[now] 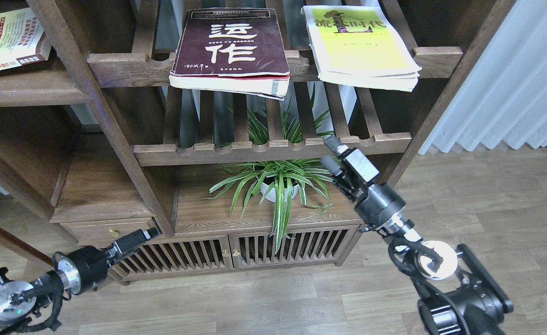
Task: Organize books on shelf
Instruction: 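Raise the right gripper to the yellow book on the top shelf and grasp it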
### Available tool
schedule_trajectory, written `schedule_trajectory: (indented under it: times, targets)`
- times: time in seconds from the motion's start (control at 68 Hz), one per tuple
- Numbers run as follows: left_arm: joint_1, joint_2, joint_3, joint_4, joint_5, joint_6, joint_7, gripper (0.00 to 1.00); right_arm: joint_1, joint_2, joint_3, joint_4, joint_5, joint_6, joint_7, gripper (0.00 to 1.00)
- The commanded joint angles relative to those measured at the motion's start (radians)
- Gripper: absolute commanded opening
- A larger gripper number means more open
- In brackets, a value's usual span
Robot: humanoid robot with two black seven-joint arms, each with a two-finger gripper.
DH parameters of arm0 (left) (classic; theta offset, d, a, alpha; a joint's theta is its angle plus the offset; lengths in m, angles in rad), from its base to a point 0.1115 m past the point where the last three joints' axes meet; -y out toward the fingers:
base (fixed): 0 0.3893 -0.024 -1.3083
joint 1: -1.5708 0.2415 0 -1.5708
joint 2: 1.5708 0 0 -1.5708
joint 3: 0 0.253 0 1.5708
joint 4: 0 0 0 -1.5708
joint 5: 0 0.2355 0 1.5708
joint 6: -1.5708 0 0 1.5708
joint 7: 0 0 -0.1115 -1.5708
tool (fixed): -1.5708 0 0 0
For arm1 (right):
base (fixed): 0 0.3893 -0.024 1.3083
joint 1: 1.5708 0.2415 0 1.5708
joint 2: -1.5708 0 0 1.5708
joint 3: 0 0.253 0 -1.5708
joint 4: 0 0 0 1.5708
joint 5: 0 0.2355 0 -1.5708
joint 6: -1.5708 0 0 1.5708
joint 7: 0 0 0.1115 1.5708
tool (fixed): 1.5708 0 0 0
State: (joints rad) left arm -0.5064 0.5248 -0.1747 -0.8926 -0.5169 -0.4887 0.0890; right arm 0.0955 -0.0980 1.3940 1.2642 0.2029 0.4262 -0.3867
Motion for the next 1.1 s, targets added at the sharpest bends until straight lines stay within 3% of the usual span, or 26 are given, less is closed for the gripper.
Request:
schedule_trajectory:
  times: [0.0,0.529,0.911,1.088]
  targets:
    - [0.011,-0.005,0.000,0.004,0.003,0.000,-0.002,0.99,-0.010,-0.025,0.023,0.043,0.016,-0.012,0.000,0.99]
    - [0.063,-0.003,-0.002,0.047,0.000,0.000,-0.005,1.00,0.115,-0.028,0.060,0.149,0.016,-0.193,0.009,0.98]
    - [0.086,-0.005,0.000,0.063,0.000,0.000,-0.005,1.00,0.231,-0.028,0.062,0.146,0.010,-0.311,0.012,0.98]
    - [0.092,-0.003,-0.002,0.067,0.000,0.000,-0.006,1.00,0.274,-0.028,0.062,0.112,0.007,-0.397,0.049,0.93]
